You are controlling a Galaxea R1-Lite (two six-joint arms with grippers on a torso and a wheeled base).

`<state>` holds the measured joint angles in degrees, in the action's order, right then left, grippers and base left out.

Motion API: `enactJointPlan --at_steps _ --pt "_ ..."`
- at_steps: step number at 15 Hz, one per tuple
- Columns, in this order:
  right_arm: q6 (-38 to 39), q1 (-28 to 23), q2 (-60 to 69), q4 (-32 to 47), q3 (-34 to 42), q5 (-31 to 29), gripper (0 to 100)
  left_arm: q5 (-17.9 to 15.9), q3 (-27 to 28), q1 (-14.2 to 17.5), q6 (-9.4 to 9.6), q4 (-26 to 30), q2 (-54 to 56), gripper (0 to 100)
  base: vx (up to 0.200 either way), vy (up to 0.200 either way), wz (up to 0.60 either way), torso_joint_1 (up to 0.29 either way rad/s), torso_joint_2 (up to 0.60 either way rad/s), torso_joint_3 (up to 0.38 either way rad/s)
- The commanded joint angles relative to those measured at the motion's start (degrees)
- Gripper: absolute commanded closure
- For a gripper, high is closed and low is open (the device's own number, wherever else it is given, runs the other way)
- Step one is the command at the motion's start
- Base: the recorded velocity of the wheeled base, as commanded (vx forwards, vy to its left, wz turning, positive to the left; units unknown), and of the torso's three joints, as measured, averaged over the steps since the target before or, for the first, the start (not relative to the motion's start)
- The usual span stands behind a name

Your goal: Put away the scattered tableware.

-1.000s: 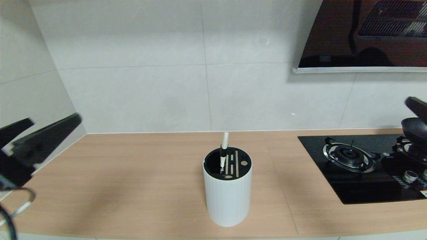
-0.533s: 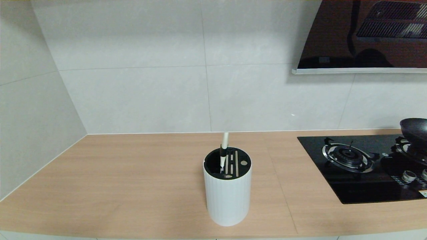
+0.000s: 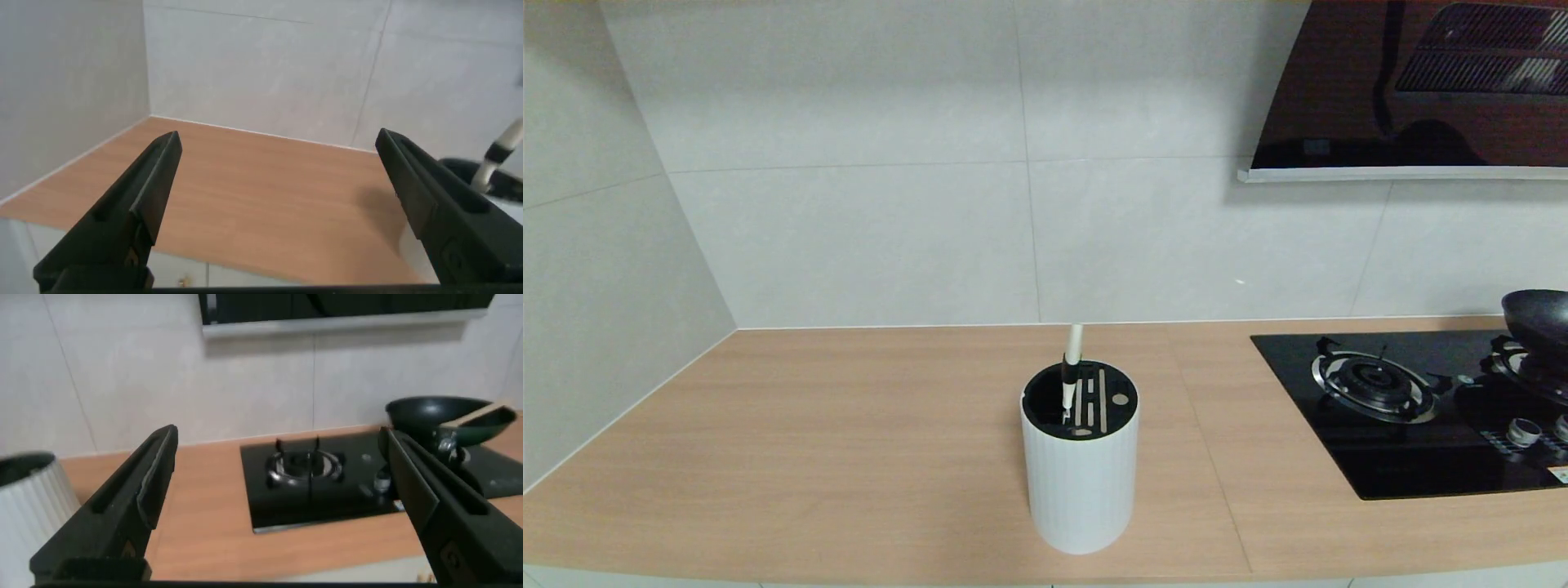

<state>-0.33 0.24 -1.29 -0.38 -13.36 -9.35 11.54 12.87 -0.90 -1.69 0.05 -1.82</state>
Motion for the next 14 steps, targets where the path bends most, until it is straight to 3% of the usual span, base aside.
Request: enactJointPlan --at_steps 1,3,4,5,7,9,11,14 --pt "0.1 -0.3 1.3 -1.2 6.3 0.2 0 -0.6 -6.2 0.8 1.26 -1.8 1.8 0 0.000 0.000 0.00 0.000 0.00 0.000" --pt "-0.3 -0.3 1.3 -5.3 13.4 0.6 0 -7.3 -12.9 0.8 1.61 -2.4 1.8 0 0.000 0.000 0.00 0.000 0.00 0.000" --pt "-0.4 -0.3 1.3 -4.5 13.4 0.7 0 -9.4 -12.9 0.8 0.02 -2.0 1.8 0 0.000 0.000 0.00 0.000 0.00 0.000" --pt "-0.5 -0.3 1.3 -3.2 13.4 0.7 0 -9.7 -12.9 0.8 0.02 -2.0 1.8 0 0.000 0.000 0.00 0.000 0.00 0.000" --pt "-0.3 -0.3 1.2 -2.0 13.4 3.5 0 -11.0 -12.9 0.8 2.22 -0.4 1.8 0 0.000 0.000 0.00 0.000 0.00 0.000" --pt "-0.6 -0.3 1.2 0.6 13.4 5.8 0 -11.2 -12.9 0.8 3.10 0.0 1.8 0 0.000 0.000 0.00 0.000 0.00 0.000" --pt "-0.4 -0.3 1.1 0.3 13.4 5.8 0 -11.1 -12.9 0.8 1.61 0.0 1.8 0 0.000 0.000 0.00 0.000 0.00 0.000" --pt "-0.3 -0.3 1.1 0.3 13.4 5.8 0 -11.0 -12.9 0.8 1.52 0.0 1.8 0 0.000 0.000 0.00 0.000 0.00 0.000"
